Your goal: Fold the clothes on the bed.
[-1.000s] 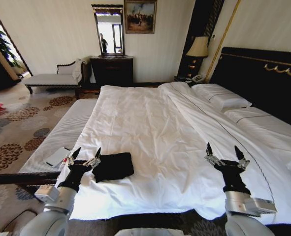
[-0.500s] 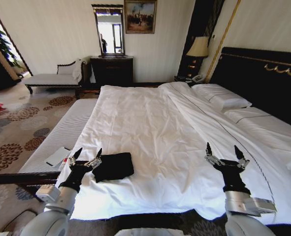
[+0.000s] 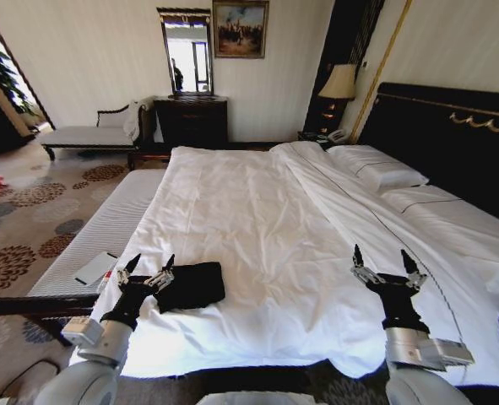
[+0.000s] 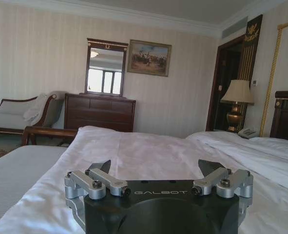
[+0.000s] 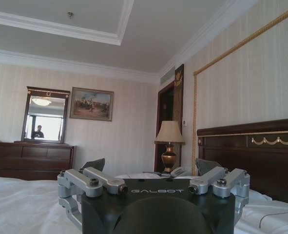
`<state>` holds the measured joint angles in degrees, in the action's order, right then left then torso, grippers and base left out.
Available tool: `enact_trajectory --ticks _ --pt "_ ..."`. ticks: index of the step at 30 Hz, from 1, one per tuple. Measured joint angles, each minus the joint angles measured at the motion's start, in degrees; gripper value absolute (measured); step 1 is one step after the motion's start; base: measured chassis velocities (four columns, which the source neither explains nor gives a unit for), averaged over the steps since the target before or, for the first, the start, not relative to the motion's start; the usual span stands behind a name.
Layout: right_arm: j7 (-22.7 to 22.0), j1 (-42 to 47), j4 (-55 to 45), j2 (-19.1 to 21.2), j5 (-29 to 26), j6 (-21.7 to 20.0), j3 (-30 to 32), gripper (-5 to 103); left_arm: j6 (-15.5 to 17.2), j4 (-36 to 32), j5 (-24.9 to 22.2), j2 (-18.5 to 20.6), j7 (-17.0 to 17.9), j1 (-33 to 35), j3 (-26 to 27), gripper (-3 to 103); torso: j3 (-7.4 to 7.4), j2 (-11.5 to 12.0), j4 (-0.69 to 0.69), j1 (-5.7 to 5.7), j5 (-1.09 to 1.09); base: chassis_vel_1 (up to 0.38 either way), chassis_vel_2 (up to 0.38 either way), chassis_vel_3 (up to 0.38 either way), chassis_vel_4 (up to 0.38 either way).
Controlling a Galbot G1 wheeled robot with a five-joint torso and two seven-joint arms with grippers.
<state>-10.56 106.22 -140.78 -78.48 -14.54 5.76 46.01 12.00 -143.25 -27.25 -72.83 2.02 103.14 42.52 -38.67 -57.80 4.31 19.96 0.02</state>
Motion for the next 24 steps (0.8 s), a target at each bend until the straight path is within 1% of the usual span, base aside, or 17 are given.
enact_trajectory --ticks 7,9,13,20,21,24 --pt "0.0 0.0 0.0 0.0 0.0 0.0 0.0 100 0.0 0.0 0.0 0.0 0.0 0.0 0.0 100 0.00 0.0 0.00 0.00 -0.04 -0.207 -0.268 0.228 0.243" --pt "0.0 0.0 0.0 0.0 0.0 0.0 0.0 100 0.0 0.0 0.0 0.0 0.0 0.0 0.0 100 -0.01 0.0 0.01 0.00 -0.01 -0.260 -0.339 0.261 0.321" --pt "-0.1 0.0 0.0 0.0 -0.1 0.0 0.0 100 0.0 0.0 0.0 0.0 0.0 0.0 0.0 100 0.00 0.0 -0.02 0.00 -0.03 -0.265 -0.350 0.273 0.350" --pt "-0.1 0.0 0.0 0.0 -0.1 0.0 0.0 100 0.0 0.0 0.0 0.0 0.0 0.0 0.0 100 -0.01 0.0 0.01 0.02 -0.02 -0.253 -0.438 0.232 0.448" --pt "-0.1 0.0 0.0 0.1 -0.1 0.0 0.0 100 0.0 0.0 0.0 0.0 0.0 0.0 0.0 100 -0.01 0.0 -0.01 0.02 -0.05 -0.137 -0.445 0.149 0.459" --pt "-0.1 0.0 0.0 0.1 -0.1 0.0 0.0 100 0.0 0.0 0.0 0.0 0.0 0.0 0.0 100 -0.01 0.0 0.00 0.02 -0.04 -0.089 -0.465 0.121 0.446"
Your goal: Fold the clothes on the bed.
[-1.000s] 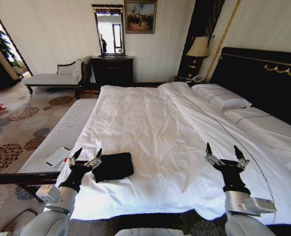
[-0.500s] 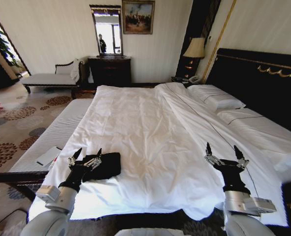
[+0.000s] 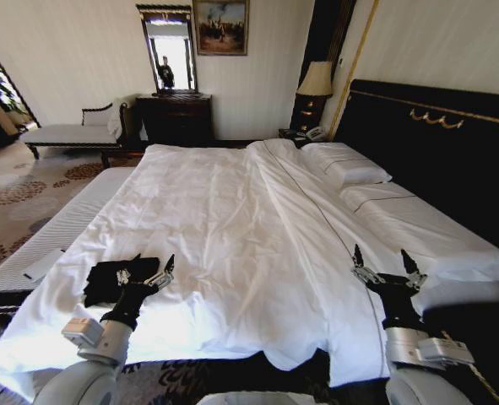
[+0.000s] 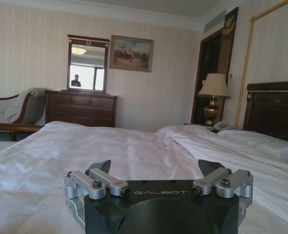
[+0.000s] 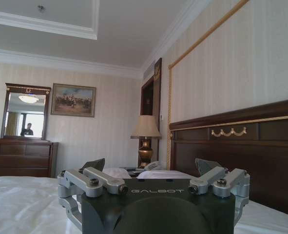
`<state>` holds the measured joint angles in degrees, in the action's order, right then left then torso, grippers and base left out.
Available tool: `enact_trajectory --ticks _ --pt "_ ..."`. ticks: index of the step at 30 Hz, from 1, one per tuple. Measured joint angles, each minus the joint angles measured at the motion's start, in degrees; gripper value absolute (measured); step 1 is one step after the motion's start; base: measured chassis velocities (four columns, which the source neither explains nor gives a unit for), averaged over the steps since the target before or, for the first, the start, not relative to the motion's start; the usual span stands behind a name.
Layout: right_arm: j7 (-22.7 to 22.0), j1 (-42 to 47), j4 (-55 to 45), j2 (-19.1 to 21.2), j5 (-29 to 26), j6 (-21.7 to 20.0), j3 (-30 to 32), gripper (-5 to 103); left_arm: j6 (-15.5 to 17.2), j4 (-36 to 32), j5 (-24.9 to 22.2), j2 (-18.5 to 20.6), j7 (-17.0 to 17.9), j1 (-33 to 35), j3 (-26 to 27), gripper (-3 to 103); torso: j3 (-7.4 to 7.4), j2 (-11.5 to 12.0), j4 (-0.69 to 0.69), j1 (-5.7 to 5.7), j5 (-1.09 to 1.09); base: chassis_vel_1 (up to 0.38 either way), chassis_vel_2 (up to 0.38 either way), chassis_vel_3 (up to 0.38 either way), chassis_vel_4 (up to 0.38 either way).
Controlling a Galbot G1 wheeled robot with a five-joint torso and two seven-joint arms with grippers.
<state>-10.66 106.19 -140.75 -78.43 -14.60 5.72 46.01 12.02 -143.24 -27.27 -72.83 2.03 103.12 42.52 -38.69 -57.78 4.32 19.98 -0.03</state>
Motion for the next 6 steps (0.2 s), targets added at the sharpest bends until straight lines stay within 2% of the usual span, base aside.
enact_trajectory --ticks 2,4,6 --pt "0.0 0.0 0.0 0.0 0.0 0.0 0.0 100 0.0 0.0 0.0 0.0 0.0 0.0 0.0 100 0.00 0.0 -0.01 0.00 0.00 -0.032 -0.438 -0.001 0.430" --pt "0.0 0.0 0.0 0.0 0.0 0.0 0.0 100 0.0 0.0 0.0 0.0 0.0 0.0 0.0 100 0.02 0.0 0.00 -0.03 0.01 0.067 -0.367 -0.071 0.365" --pt "0.0 0.0 0.0 0.0 0.0 0.0 0.0 100 0.0 0.0 0.0 0.0 0.0 0.0 0.0 100 0.02 0.0 -0.01 -0.04 0.02 0.173 -0.355 -0.099 0.362"
